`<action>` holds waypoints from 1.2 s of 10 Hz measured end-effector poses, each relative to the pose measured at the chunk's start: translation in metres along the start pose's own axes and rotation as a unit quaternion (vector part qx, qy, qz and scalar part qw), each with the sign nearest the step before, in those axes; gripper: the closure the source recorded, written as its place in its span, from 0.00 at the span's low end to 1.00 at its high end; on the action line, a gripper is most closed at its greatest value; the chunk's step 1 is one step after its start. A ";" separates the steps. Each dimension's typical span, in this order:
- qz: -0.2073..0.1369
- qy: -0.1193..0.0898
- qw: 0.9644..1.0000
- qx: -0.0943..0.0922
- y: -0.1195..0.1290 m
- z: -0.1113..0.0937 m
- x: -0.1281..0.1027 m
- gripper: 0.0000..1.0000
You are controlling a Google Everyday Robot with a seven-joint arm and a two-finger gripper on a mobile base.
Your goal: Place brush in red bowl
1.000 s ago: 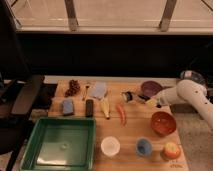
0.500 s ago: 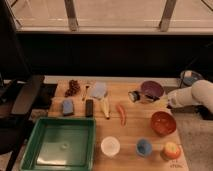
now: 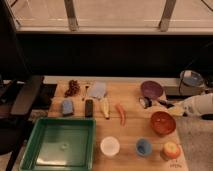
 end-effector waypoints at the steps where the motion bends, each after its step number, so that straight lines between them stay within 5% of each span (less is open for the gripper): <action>1: -0.002 0.000 1.000 -0.001 0.001 0.002 -0.002 1.00; 7: -0.001 -0.006 1.000 0.000 0.001 -0.003 -0.001 1.00; 12: 0.030 -0.033 0.999 0.014 -0.006 -0.054 0.040 1.00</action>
